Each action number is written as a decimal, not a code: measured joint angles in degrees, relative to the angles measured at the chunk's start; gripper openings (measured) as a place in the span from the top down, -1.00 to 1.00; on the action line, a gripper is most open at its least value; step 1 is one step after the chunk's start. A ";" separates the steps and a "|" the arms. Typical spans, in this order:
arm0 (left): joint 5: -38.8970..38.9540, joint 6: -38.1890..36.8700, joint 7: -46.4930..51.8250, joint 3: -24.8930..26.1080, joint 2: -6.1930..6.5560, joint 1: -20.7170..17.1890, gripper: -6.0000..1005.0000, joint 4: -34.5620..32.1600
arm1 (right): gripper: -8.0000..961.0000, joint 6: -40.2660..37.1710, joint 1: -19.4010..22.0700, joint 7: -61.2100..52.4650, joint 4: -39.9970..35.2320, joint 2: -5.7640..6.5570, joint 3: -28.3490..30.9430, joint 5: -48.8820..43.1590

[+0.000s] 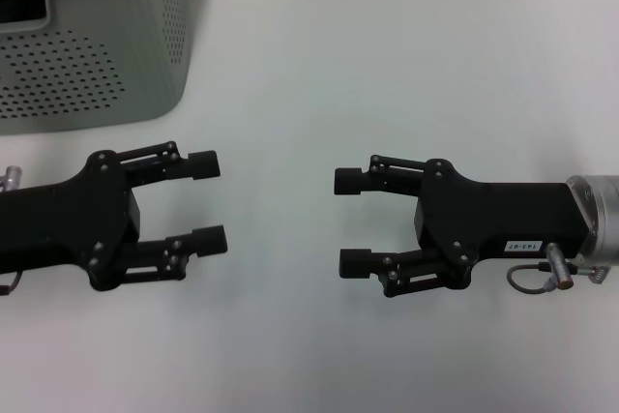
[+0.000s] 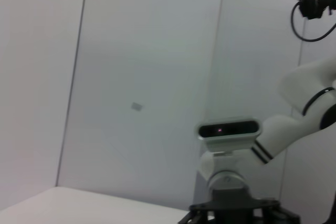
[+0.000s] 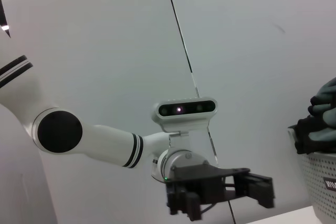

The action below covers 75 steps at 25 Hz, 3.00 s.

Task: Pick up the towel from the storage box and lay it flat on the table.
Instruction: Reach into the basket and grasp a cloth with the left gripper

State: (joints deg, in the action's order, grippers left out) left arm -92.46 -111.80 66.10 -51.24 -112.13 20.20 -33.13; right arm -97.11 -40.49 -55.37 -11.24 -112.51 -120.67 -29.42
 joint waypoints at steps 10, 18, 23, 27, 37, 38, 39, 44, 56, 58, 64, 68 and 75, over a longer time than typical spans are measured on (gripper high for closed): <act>0.50 2.39 2.48 7.38 -0.97 -0.26 -0.50 -2.59 | -0.81 0.05 0.74 0.00 0.08 0.02 0.07 0.15; 0.49 3.87 11.52 26.02 -7.21 -0.66 -0.50 -19.86 | -0.81 1.24 0.78 -0.03 0.16 -0.31 0.18 0.34; 1.22 10.56 14.07 27.97 -8.26 -2.25 -0.47 -28.64 | -0.81 2.53 0.95 -0.03 0.22 -0.88 0.18 0.34; 4.04 14.68 14.42 27.63 -8.53 -3.73 -0.45 -31.77 | -0.81 3.96 1.55 -0.03 0.25 -1.45 0.18 0.30; 4.58 26.92 11.45 23.41 -8.46 -4.69 -0.37 -33.99 | -0.81 4.67 1.79 -0.36 0.52 -2.14 0.17 0.13; 4.43 28.70 11.00 21.73 -8.46 -4.89 -0.37 -34.03 | -0.81 4.76 1.95 -0.36 0.52 -2.18 0.17 0.11; 4.40 30.54 10.81 20.01 -8.44 -5.15 -0.36 -34.05 | -0.81 4.86 2.10 -0.36 0.52 -2.20 0.17 0.09; 4.31 38.85 10.58 13.06 -8.36 -6.49 -0.35 -35.09 | -0.81 5.06 2.53 -0.36 0.73 -2.59 0.18 -0.06; 3.82 51.03 11.21 4.11 -8.21 -8.84 -0.34 -37.78 | -0.81 5.11 3.79 -0.21 0.79 -2.79 0.10 -0.11; 3.80 51.26 11.27 4.17 -8.20 -8.82 -0.34 -37.63 | -0.81 5.11 4.02 -0.17 0.79 -2.79 0.08 -0.11; 4.00 52.58 11.36 4.17 -8.11 -8.31 -0.34 -36.18 | -0.81 5.06 4.61 0.01 0.58 -2.79 0.09 -0.11; 4.05 54.67 12.53 4.03 -8.12 -8.15 -0.33 -35.39 | -0.81 4.73 4.67 0.01 0.62 -2.79 0.09 -0.11; 3.52 53.54 13.32 3.85 -7.85 -7.57 -0.33 -34.09 | -0.81 4.68 5.21 0.00 0.57 -2.79 0.19 -0.11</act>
State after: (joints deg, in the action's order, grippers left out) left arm -88.94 -58.26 79.42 -47.39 -119.98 12.63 -67.22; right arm -92.44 -35.28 -55.36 -10.67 -115.30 -120.48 -29.53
